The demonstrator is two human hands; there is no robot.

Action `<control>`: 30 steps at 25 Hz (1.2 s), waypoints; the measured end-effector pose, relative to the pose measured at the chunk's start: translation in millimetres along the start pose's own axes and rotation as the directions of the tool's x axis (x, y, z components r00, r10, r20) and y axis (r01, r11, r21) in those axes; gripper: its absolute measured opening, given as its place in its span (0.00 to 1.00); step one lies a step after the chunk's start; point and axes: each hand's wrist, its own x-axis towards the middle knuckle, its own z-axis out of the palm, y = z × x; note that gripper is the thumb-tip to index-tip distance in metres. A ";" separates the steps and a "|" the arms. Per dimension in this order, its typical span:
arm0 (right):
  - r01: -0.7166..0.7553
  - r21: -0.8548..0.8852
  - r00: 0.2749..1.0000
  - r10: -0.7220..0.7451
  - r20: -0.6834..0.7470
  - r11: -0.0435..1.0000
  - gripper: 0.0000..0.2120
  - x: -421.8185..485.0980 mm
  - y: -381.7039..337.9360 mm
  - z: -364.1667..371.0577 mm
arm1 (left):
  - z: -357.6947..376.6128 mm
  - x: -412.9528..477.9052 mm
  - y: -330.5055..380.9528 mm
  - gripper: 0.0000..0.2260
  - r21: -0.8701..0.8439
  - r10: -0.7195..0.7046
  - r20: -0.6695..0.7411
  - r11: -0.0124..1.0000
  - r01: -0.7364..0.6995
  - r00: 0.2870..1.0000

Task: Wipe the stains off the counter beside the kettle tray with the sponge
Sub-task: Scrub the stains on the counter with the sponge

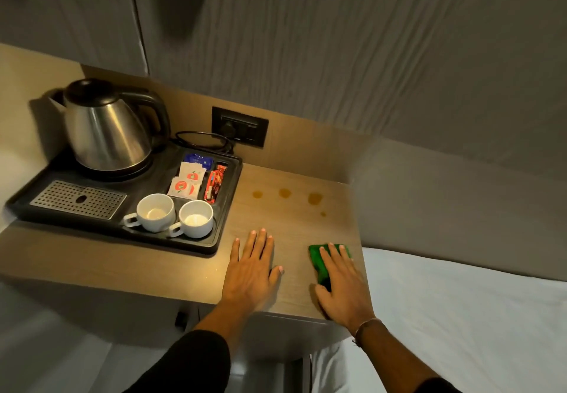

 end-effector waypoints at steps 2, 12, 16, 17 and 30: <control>-0.024 0.039 0.998 0.026 -0.056 0.999 0.34 1.5 -1.6 6.1 | 4.6 -2.5 -3.0 0.34 -0.001 0.003 -0.008 1.000 -0.003 1.000; 0.079 0.133 0.991 -0.063 -0.121 0.988 0.24 40.9 41.2 5.6 | 14.4 -4.2 -5.6 0.32 -0.072 -0.012 -0.090 0.997 0.005 0.996; 0.041 0.186 0.993 -0.019 -0.119 0.982 0.22 118.9 25.7 -8.6 | 19.1 -2.0 -4.7 0.31 -0.115 -0.028 -0.117 0.993 0.015 0.993; 0.101 0.167 0.991 -0.085 -0.103 0.981 0.23 117.8 25.2 -3.4 | 17.9 -2.2 -4.5 0.31 -0.120 -0.025 -0.113 0.993 0.011 0.993; 0.296 0.254 0.955 -0.278 -0.102 0.921 0.22 155.2 61.7 -1.9 | 18.1 -2.0 -2.2 0.32 -0.146 -0.060 -0.120 0.988 0.042 0.991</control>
